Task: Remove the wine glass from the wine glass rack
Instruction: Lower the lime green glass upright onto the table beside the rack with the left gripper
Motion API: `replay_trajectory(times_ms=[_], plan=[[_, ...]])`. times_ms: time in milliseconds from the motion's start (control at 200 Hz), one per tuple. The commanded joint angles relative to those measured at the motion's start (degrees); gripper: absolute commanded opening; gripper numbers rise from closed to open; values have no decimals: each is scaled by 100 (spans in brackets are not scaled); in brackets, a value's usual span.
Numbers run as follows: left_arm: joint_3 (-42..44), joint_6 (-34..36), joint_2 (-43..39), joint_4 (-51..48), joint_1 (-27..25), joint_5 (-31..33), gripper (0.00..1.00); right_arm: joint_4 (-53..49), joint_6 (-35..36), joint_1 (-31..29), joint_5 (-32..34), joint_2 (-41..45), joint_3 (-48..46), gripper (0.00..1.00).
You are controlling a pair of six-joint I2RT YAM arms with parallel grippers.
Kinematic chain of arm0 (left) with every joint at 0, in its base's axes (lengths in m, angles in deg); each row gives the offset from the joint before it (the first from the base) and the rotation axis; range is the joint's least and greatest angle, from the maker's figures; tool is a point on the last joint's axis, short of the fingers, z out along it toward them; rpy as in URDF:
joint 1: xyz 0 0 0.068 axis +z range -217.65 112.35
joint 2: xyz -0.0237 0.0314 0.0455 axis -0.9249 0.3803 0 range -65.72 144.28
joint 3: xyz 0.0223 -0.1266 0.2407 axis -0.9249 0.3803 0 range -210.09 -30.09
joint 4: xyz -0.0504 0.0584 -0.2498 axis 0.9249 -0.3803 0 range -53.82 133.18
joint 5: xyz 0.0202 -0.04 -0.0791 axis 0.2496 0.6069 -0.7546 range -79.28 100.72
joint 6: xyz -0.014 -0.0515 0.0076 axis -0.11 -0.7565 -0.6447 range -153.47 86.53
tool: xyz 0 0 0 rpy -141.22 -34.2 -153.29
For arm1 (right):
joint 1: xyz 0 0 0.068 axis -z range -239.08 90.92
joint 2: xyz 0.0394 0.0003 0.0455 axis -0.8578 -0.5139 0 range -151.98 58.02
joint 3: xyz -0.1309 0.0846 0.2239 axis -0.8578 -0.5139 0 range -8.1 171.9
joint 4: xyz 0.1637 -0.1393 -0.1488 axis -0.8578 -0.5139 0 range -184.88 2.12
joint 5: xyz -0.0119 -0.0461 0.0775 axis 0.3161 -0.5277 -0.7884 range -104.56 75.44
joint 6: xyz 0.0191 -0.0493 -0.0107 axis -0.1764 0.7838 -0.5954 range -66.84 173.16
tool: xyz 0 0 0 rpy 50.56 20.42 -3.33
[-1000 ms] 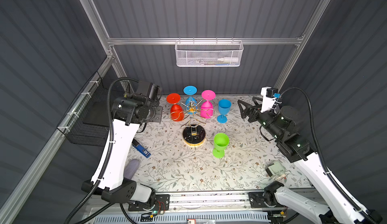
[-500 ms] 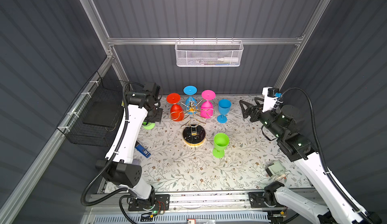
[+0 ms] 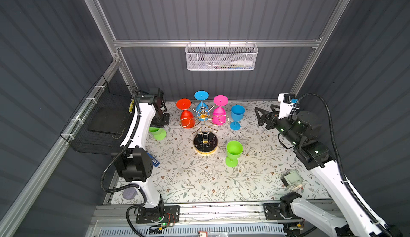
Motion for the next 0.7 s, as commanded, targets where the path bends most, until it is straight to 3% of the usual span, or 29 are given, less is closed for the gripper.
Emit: replay_trajectory(times_ms=[0, 695], plan=[[-309, 136, 324, 77, -28, -274, 0, 8, -31, 46, -115, 45, -47, 91], [-1772, 284, 1938, -407, 25, -289, 0, -178, -38, 186, -179, 81, -35, 92]])
